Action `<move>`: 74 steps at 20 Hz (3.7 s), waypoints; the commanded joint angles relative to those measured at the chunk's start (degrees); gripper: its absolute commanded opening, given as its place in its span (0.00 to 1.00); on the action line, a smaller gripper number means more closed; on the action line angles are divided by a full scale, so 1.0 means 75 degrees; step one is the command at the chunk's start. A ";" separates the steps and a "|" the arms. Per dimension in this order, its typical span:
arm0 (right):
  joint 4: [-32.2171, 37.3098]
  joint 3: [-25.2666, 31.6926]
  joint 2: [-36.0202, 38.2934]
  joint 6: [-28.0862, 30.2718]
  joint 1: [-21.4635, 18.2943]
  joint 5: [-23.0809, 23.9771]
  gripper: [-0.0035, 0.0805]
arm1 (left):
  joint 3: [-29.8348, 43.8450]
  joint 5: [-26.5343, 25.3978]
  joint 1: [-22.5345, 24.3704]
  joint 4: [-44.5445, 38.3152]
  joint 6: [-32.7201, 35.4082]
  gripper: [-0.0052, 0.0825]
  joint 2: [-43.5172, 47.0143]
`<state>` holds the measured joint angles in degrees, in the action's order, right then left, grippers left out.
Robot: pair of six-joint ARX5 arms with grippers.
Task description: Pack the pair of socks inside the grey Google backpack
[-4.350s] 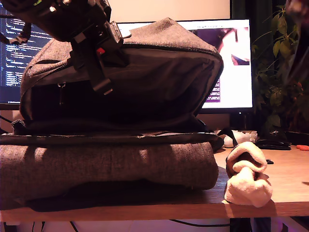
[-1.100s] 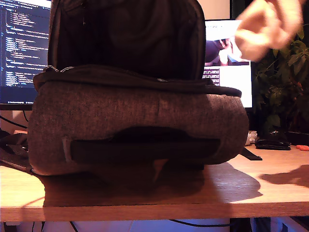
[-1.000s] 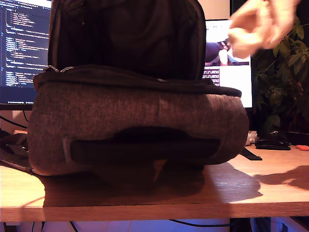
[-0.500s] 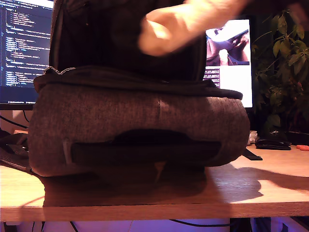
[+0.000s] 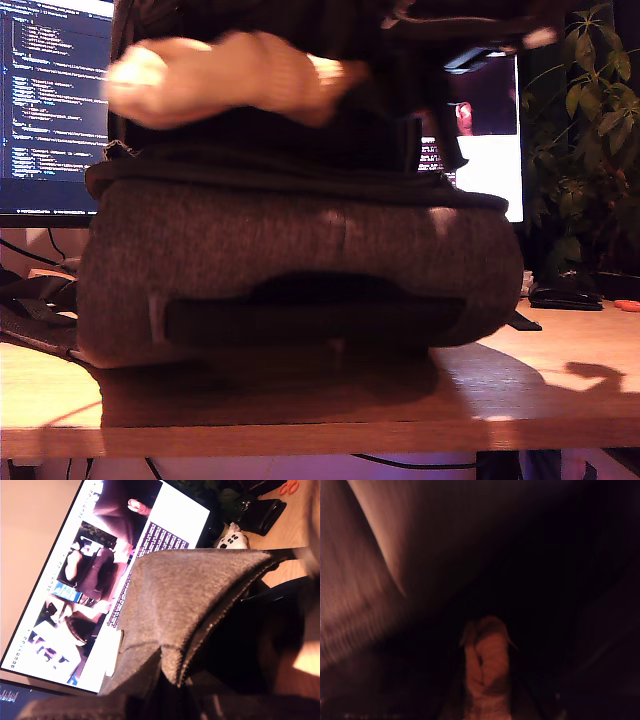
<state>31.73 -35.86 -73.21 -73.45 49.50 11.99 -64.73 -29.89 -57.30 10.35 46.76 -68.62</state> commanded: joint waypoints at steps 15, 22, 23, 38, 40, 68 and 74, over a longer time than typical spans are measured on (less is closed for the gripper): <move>0.1568 -0.0571 -0.1562 0.0603 -0.0259 0.2617 0.03 | -0.1201 0.0358 -0.0067 0.0256 0.0023 0.03 0.0163; 0.0650 -0.2040 -0.2305 0.1236 -0.0294 0.2308 0.10 | -0.1288 0.0379 -0.0064 0.0341 0.0026 0.03 0.0163; 0.0306 -0.2221 -0.2305 0.1498 -0.0388 0.1976 0.23 | -0.1288 0.0379 -0.0064 0.0393 0.0026 0.03 0.0163; -0.2739 -0.3092 -0.1547 0.3209 -0.0702 -0.0227 0.57 | -0.1288 0.0382 0.0210 0.0743 0.0026 0.03 0.0163; -0.3270 -0.3095 -0.1183 0.3194 -0.0705 0.0166 0.57 | -0.1288 0.0385 0.0242 0.0799 0.0026 0.03 0.0163; -0.9218 -0.3203 0.1023 0.6621 -0.0050 0.2390 0.03 | -0.1288 0.1122 0.0586 0.1571 -0.1177 0.03 0.0163; -0.9600 -0.3203 0.1964 0.7536 -0.0073 0.2500 0.03 | -0.1241 0.2101 0.1032 0.2827 -0.2498 0.03 0.0070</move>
<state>-40.51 -59.29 -59.66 -17.87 48.86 30.50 -73.45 -14.31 -50.43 31.70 32.93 -68.60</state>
